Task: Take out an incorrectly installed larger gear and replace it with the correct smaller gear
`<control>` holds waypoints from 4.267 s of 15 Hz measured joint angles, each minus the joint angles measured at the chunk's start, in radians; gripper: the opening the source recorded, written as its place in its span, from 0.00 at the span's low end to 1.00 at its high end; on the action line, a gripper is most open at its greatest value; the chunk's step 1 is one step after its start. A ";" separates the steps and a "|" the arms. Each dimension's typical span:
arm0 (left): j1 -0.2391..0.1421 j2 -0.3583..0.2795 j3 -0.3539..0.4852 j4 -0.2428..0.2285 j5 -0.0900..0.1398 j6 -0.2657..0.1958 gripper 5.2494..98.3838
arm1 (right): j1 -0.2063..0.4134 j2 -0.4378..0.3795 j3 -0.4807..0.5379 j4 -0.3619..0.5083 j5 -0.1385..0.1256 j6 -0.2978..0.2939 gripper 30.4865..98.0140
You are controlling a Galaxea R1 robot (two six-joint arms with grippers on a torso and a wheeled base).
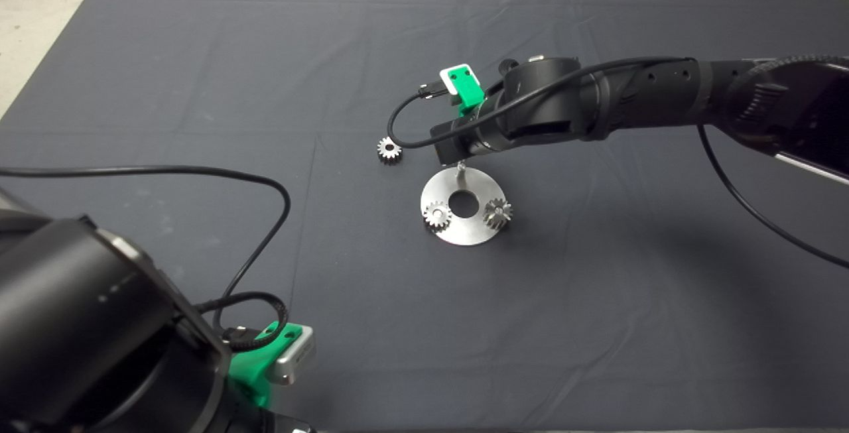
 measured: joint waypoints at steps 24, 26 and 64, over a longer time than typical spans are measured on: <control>0.000 0.000 0.000 0.000 0.000 -0.004 1.00 | -0.093 -0.416 0.247 0.036 -0.102 0.112 0.29; 0.000 0.000 0.000 0.000 0.000 -0.004 1.00 | -0.093 -0.416 0.247 0.036 -0.102 0.112 0.30; -0.025 0.316 -0.892 0.395 0.000 0.589 1.00 | 0.256 -0.593 0.648 0.615 -0.108 0.100 0.70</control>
